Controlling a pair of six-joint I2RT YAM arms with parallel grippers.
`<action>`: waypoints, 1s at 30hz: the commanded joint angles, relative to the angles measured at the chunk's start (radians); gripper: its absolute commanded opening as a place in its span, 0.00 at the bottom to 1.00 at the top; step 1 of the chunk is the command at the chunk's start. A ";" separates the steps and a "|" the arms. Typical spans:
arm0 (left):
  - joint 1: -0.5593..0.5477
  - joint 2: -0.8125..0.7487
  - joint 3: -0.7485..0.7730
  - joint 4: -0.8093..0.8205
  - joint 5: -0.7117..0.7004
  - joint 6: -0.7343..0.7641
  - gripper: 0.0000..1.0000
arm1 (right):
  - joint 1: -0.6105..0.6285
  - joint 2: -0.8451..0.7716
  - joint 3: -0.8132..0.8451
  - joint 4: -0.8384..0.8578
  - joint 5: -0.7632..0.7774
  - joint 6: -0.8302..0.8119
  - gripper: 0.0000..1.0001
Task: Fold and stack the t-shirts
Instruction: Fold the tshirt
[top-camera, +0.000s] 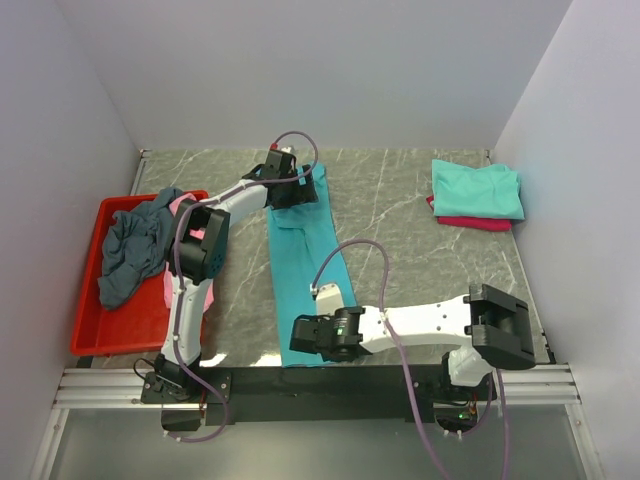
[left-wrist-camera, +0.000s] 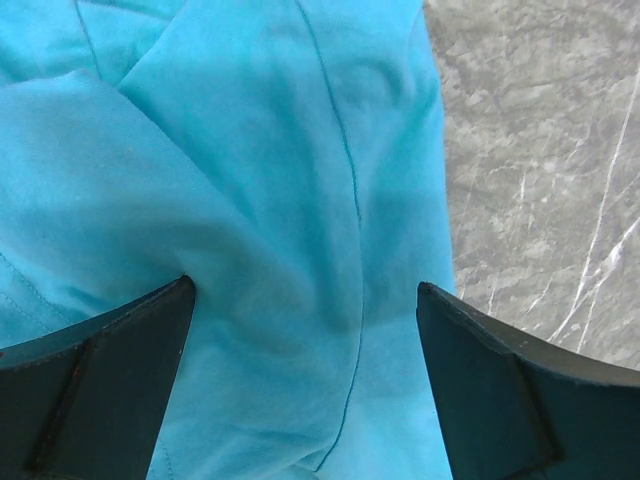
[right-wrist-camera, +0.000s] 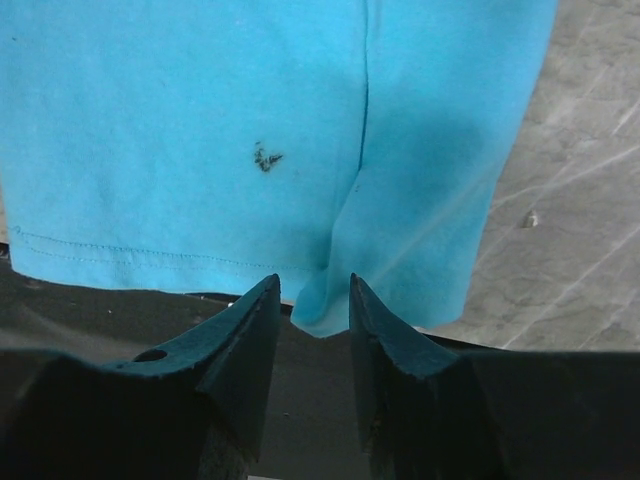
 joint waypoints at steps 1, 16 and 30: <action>-0.002 0.025 0.040 0.036 0.025 0.013 0.99 | 0.008 0.029 -0.015 0.031 0.000 0.009 0.41; -0.001 0.068 0.055 0.030 0.019 0.010 0.99 | 0.010 0.080 0.008 -0.017 0.023 0.024 0.04; -0.001 0.081 0.068 0.016 0.025 0.011 0.99 | 0.093 0.097 0.146 -0.106 0.058 0.004 0.02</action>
